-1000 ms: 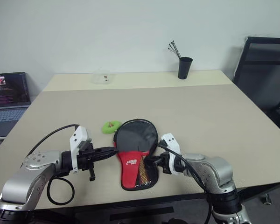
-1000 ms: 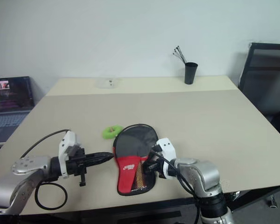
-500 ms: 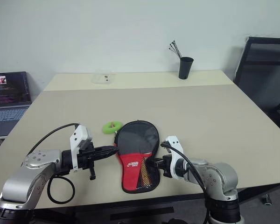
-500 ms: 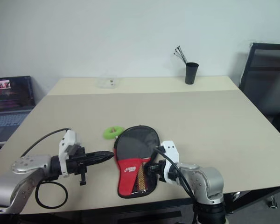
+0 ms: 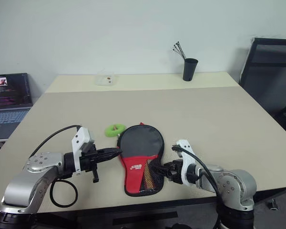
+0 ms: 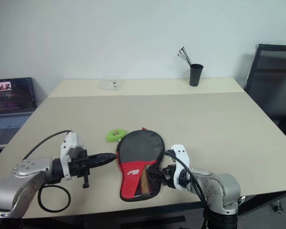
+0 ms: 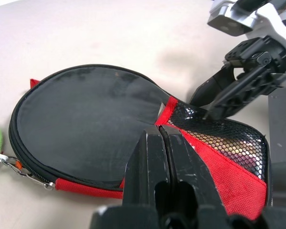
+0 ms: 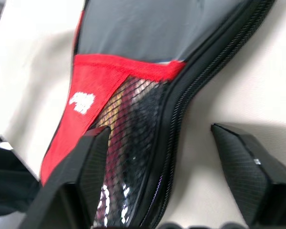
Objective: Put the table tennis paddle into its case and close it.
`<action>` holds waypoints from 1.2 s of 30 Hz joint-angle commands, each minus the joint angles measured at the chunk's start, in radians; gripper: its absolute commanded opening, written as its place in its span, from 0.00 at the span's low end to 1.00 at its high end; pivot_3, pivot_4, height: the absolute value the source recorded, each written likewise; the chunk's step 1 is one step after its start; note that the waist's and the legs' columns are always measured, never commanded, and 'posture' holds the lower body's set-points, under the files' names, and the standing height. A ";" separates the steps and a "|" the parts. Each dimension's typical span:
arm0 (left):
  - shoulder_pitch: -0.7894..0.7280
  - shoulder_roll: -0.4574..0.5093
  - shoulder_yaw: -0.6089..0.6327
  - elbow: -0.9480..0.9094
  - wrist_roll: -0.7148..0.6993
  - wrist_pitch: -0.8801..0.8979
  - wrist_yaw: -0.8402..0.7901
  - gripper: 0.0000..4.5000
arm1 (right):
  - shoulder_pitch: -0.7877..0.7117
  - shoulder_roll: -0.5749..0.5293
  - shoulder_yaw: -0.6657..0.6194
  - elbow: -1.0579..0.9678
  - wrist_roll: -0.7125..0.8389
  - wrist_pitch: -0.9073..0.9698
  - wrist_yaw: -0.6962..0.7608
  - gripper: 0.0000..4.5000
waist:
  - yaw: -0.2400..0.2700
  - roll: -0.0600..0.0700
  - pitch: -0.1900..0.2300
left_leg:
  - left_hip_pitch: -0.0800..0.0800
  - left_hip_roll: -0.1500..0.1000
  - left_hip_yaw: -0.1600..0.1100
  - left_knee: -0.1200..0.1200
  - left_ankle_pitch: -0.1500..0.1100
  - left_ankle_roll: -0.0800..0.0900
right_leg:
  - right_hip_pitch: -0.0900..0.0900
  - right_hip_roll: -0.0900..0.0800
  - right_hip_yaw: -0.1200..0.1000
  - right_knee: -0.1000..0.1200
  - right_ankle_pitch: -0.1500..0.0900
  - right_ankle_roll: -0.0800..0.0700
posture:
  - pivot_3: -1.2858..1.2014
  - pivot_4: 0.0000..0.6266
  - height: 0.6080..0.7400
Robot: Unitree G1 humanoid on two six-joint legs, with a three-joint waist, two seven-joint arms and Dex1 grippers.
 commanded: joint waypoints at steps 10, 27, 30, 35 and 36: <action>-0.080 -0.051 0.037 0.131 0.057 -0.046 0.147 0.00 | -0.216 -0.256 0.153 0.044 0.079 -0.406 0.249 0.99 | -0.002 0.000 0.000 | 0.001 0.001 0.000 0.000 0.000 0.000 | 0.000 0.002 -0.002 0.000 -0.001 -0.001 | 0.52 0.24 1.00; -0.326 -0.131 -0.003 0.517 0.286 -0.131 0.402 0.99 | -0.291 -0.192 0.444 0.323 -0.164 -0.744 0.226 1.00 | 0.002 -0.001 0.000 | -0.001 0.000 0.002 0.001 0.000 0.000 | 0.000 0.000 -0.003 0.001 0.000 -0.001 | 0.52 0.24 1.00; -0.407 -0.156 -0.032 0.619 0.322 -0.117 0.421 0.99 | -0.294 -0.187 0.447 0.333 -0.174 -0.756 0.228 1.00 | 0.004 -0.002 -0.001 | -0.001 0.000 0.002 0.002 0.000 0.000 | 0.001 0.000 -0.003 0.001 0.000 -0.001 | 0.52 0.24 1.00; -0.538 -0.192 -0.092 0.808 0.358 -0.113 0.370 0.99 | -0.295 -0.180 0.448 0.345 -0.188 -0.767 0.234 1.00 | 0.004 -0.002 -0.001 | -0.002 -0.001 0.003 0.002 0.000 0.000 | 0.001 0.000 -0.003 0.001 0.000 -0.001 | 0.52 0.24 1.00; -0.565 -0.200 -0.108 0.847 0.364 -0.114 0.346 0.99 | -0.296 -0.179 0.448 0.347 -0.190 -0.768 0.233 1.00 | 0.004 -0.002 -0.001 | -0.002 -0.001 0.003 0.002 0.000 0.000 | 0.001 0.000 -0.003 0.001 0.000 -0.001 | 0.52 0.24 1.00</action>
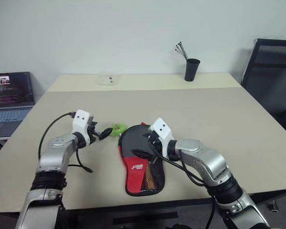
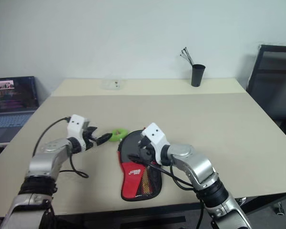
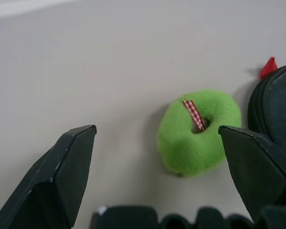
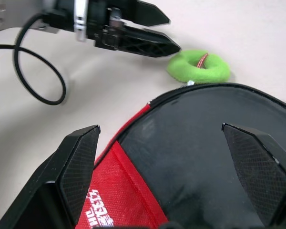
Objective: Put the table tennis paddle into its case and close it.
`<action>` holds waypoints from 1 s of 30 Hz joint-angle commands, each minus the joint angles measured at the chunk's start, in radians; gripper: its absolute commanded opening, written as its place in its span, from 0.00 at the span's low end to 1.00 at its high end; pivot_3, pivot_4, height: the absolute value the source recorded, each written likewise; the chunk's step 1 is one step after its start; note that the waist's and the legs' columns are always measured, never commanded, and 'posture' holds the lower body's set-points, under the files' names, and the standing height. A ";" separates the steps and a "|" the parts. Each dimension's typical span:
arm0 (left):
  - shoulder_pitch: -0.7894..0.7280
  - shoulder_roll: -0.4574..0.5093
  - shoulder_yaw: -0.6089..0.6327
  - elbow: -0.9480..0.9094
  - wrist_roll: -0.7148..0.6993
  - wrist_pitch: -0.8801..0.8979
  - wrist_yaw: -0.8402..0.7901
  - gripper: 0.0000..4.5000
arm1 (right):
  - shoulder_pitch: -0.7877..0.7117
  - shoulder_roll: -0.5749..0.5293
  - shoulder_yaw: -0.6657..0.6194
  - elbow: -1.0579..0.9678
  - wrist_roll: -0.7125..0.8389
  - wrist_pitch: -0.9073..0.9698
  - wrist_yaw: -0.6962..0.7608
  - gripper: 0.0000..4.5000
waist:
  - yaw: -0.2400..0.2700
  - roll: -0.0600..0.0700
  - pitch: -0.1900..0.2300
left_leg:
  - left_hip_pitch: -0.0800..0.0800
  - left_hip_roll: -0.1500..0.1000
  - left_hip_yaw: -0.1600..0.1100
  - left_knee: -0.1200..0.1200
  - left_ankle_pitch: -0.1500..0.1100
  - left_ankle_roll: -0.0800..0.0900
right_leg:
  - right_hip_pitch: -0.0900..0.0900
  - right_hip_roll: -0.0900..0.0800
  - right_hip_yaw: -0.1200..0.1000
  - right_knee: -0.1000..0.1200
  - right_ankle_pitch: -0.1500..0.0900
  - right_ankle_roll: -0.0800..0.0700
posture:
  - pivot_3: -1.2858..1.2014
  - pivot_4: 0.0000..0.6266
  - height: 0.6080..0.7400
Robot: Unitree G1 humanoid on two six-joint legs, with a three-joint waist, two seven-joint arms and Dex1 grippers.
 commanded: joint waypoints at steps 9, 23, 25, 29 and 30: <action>-0.201 -0.053 -0.115 0.318 0.103 -0.081 -0.162 0.99 | -0.009 0.015 -0.003 -0.022 -0.021 -0.024 -0.007 1.00 | -0.002 0.000 0.000 | 0.000 0.000 0.000 0.000 0.000 0.000 | 0.000 0.001 0.000 0.000 0.000 0.000 | 0.52 0.24 1.00; -0.185 -0.067 -0.077 0.375 0.125 -0.120 -0.139 0.16 | -0.021 0.026 0.020 0.012 -0.069 -0.061 -0.008 1.00 | -0.002 -0.001 0.000 | 0.001 0.000 0.000 0.001 0.000 0.000 | 0.001 0.000 0.000 0.001 0.000 0.000 | 0.52 0.24 1.00; -0.176 -0.065 -0.070 0.363 0.123 -0.116 -0.139 0.04 | -0.028 0.038 0.036 0.048 -0.086 -0.092 -0.006 1.00 | -0.002 -0.001 0.000 | 0.001 0.000 0.000 0.001 0.000 0.000 | 0.001 0.000 0.000 0.002 0.000 0.000 | 0.52 0.24 1.00; -0.163 -0.065 -0.062 0.322 0.119 -0.095 -0.143 0.03 | -0.035 0.075 0.086 0.170 -0.138 -0.180 0.003 1.00 | -0.003 -0.001 -0.001 | 0.001 0.000 0.000 0.001 0.000 0.000 | 0.001 0.000 0.000 0.002 0.000 0.000 | 0.52 0.24 1.00; -0.163 -0.065 -0.061 0.312 0.119 -0.091 -0.144 0.03 | -0.033 0.084 0.099 0.203 -0.154 -0.202 0.005 1.00 | -0.003 -0.001 -0.001 | 0.001 0.000 0.000 0.001 0.000 0.000 | 0.001 0.000 0.000 0.002 0.000 0.000 | 0.52 0.24 1.00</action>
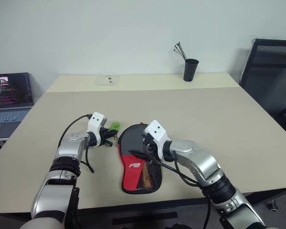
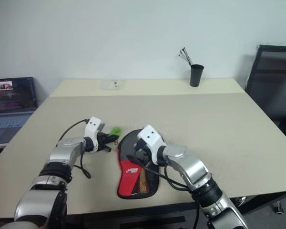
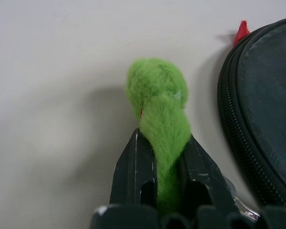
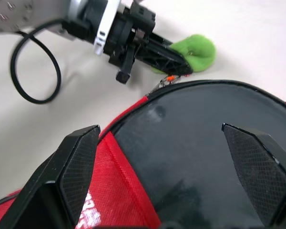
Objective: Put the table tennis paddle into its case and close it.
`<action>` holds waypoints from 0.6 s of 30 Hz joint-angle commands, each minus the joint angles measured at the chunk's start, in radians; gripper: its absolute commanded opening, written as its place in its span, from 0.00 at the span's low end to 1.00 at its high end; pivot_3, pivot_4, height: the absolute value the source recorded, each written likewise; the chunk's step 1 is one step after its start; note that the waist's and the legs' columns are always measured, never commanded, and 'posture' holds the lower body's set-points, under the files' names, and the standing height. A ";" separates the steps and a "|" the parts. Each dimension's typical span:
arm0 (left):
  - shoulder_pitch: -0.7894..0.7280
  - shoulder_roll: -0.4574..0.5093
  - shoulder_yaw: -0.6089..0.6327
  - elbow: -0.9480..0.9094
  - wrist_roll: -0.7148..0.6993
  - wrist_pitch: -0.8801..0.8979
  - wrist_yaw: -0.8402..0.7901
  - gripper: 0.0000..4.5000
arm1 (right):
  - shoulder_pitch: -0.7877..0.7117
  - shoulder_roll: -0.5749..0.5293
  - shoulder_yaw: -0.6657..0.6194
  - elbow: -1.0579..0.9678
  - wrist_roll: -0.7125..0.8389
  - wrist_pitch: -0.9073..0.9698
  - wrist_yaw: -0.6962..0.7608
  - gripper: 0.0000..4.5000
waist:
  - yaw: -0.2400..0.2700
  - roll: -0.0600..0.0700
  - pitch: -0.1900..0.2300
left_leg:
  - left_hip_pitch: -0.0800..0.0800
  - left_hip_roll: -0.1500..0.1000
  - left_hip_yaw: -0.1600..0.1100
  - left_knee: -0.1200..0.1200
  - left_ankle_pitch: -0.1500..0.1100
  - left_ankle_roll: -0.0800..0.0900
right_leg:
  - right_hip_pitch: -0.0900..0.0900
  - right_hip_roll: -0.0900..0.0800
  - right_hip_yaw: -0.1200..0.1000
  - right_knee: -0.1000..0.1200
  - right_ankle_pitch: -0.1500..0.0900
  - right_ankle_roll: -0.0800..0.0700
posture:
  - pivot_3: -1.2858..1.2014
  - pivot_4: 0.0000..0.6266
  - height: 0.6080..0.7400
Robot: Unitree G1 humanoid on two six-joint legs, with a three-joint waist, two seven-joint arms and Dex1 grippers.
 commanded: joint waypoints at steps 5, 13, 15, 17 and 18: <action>-0.001 0.003 -0.002 -0.074 0.003 0.036 -0.006 0.03 | 0.002 0.054 0.058 0.173 -0.094 -0.111 -0.010 1.00 | 0.000 0.000 0.000 | -0.001 0.000 0.000 0.000 0.000 0.000 | 0.000 0.000 0.000 0.000 0.000 0.000 | 0.52 0.24 1.00; -0.195 -0.023 -0.078 0.171 0.128 -0.140 0.064 0.03 | 0.064 0.052 0.057 0.129 -0.107 -0.079 -0.006 1.00 | 0.004 -0.002 -0.001 | 0.000 0.000 -0.001 0.001 0.000 0.000 | 0.000 0.000 -0.001 0.000 0.000 0.000 | 0.52 0.24 1.00; -0.259 -0.052 -0.113 0.251 0.174 -0.206 0.091 0.03 | 0.073 0.055 0.059 0.124 -0.113 -0.072 -0.005 1.00 | 0.006 -0.002 -0.001 | -0.001 -0.001 -0.001 0.001 0.000 0.000 | 0.001 0.001 -0.002 0.000 0.000 0.000 | 0.52 0.24 1.00; -0.311 -0.083 -0.130 0.317 0.204 -0.247 0.114 0.03 | 0.074 0.059 0.055 0.124 -0.117 -0.068 -0.004 1.00 | 0.007 -0.003 -0.002 | -0.001 -0.001 -0.001 0.001 0.000 0.000 | 0.001 0.001 -0.002 0.000 0.000 0.000 | 0.52 0.24 1.00; -0.332 -0.095 -0.141 0.345 0.222 -0.268 0.132 0.03 | 0.073 0.061 0.053 0.125 -0.119 -0.066 -0.004 1.00 | 0.006 -0.003 -0.002 | -0.001 -0.002 -0.001 0.001 0.000 0.000 | 0.001 0.002 -0.001 0.000 0.000 0.000 | 0.52 0.24 1.00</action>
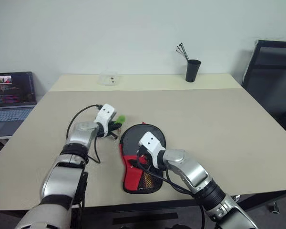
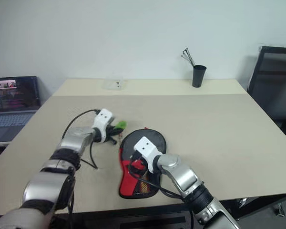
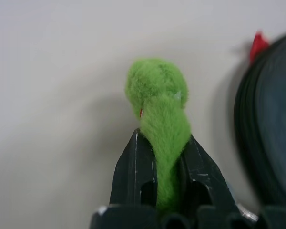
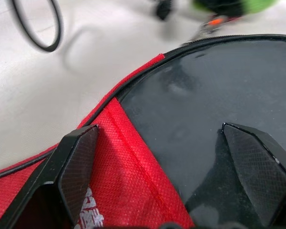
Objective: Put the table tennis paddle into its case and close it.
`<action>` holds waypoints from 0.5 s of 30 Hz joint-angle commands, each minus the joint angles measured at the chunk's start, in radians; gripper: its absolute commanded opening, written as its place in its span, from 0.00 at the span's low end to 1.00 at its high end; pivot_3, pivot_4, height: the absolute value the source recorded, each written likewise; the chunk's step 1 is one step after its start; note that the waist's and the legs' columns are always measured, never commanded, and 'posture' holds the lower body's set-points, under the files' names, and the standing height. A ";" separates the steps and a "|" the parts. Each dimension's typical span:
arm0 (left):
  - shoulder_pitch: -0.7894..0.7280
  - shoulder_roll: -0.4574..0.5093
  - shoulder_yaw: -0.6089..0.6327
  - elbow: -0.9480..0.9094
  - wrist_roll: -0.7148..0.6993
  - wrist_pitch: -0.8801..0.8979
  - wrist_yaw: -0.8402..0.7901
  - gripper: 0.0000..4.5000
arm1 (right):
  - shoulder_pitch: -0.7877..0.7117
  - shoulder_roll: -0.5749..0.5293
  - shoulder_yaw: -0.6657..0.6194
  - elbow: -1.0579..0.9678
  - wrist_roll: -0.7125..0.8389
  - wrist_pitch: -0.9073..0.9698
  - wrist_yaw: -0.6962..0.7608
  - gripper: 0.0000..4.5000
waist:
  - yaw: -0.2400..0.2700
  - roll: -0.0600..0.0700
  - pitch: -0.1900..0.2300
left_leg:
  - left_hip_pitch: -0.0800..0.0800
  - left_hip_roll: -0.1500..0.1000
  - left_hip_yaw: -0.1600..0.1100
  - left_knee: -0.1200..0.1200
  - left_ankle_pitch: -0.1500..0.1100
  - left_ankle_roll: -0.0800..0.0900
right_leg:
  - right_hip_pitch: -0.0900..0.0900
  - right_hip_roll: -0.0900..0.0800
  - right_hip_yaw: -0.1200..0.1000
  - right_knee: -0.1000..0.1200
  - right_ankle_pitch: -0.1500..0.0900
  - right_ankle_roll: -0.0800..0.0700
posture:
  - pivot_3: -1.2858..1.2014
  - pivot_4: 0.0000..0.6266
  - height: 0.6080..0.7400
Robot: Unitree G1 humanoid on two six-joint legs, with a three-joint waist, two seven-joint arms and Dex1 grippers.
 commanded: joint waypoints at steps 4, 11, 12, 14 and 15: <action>-0.141 -0.076 -0.071 0.131 0.121 -0.152 0.102 0.03 | 0.018 0.010 0.002 0.007 -0.010 0.033 0.004 1.00 | -0.005 0.000 0.000 | 0.000 0.000 0.001 0.000 0.000 0.000 | 0.000 0.000 0.001 0.000 0.000 0.000 | 0.52 0.24 1.00; -0.231 -0.190 -0.124 0.187 0.216 -0.235 0.164 0.03 | 0.033 0.013 0.001 0.004 -0.015 0.048 -0.002 1.00 | -0.002 0.000 0.000 | 0.000 0.000 0.001 0.000 0.000 0.000 | 0.000 0.000 0.000 0.000 0.000 0.000 | 0.52 0.24 1.00; -0.239 -0.203 -0.135 0.190 0.232 -0.248 0.172 0.03 | 0.035 0.014 0.000 0.002 -0.015 0.050 -0.003 1.00 | -0.002 0.000 0.000 | 0.000 0.000 0.001 0.000 0.000 0.000 | 0.000 0.000 0.000 0.000 0.000 0.000 | 0.52 0.24 1.00; -0.255 -0.234 -0.150 0.196 0.257 -0.276 0.182 0.03 | 0.038 0.016 -0.001 -0.003 -0.015 0.056 -0.006 1.00 | -0.002 0.000 0.000 | 0.000 -0.001 0.001 0.000 0.000 0.000 | 0.000 0.000 0.001 0.000 0.000 0.000 | 0.52 0.24 1.00; -0.264 -0.251 -0.155 0.198 0.267 -0.288 0.187 0.03 | 0.041 0.017 -0.003 -0.006 -0.016 0.060 -0.009 1.00 | -0.001 0.000 0.000 | 0.000 -0.001 0.001 0.000 0.000 0.000 | 0.000 0.000 0.001 0.000 0.000 0.000 | 0.52 0.24 1.00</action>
